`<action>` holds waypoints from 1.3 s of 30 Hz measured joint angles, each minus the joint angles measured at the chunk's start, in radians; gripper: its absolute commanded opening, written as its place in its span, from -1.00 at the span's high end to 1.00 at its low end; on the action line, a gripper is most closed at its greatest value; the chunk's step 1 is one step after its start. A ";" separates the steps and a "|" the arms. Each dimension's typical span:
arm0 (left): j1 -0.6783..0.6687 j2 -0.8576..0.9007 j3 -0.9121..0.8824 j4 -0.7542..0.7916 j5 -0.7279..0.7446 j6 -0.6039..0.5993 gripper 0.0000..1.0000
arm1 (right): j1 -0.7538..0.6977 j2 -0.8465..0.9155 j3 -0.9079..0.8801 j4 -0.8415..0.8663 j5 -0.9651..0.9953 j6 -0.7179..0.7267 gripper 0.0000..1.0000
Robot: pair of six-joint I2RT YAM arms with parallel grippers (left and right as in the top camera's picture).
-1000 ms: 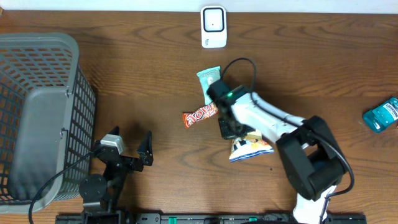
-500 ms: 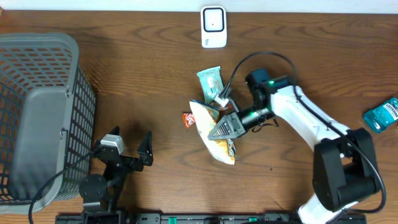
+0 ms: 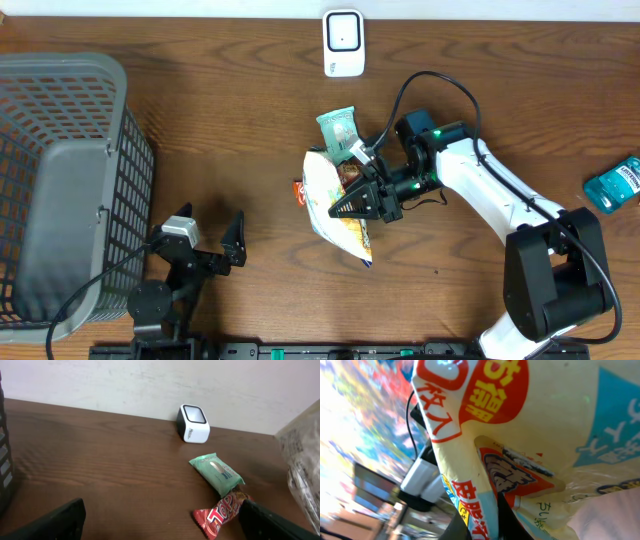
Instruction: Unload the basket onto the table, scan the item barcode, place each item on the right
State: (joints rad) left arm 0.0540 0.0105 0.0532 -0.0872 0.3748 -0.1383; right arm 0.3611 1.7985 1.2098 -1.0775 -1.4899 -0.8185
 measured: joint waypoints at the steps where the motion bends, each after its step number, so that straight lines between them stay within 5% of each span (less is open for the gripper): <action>1: 0.000 0.000 0.000 0.000 0.000 0.000 -0.95 | 0.000 0.000 0.000 0.000 -0.001 -0.031 0.97; 12: 0.000 0.000 0.000 0.000 0.000 0.000 -0.96 | -0.002 -0.023 0.000 0.000 -0.006 -0.280 0.97; 19: 0.000 0.000 0.000 0.000 0.000 0.000 -0.96 | -0.039 -0.185 -0.001 0.092 -0.011 -0.491 0.98; 27: 0.000 0.000 0.000 0.000 0.000 0.000 -0.95 | -0.112 -0.242 0.000 0.165 -0.018 -0.571 0.98; 39: 0.000 0.000 0.000 0.000 0.000 0.000 -0.96 | -0.155 -0.248 -0.016 -0.170 -0.018 -0.661 0.98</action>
State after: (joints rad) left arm 0.0540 0.0105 0.0532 -0.0872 0.3744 -0.1387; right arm 0.2062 1.5505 1.1938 -1.2476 -1.5082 -1.4796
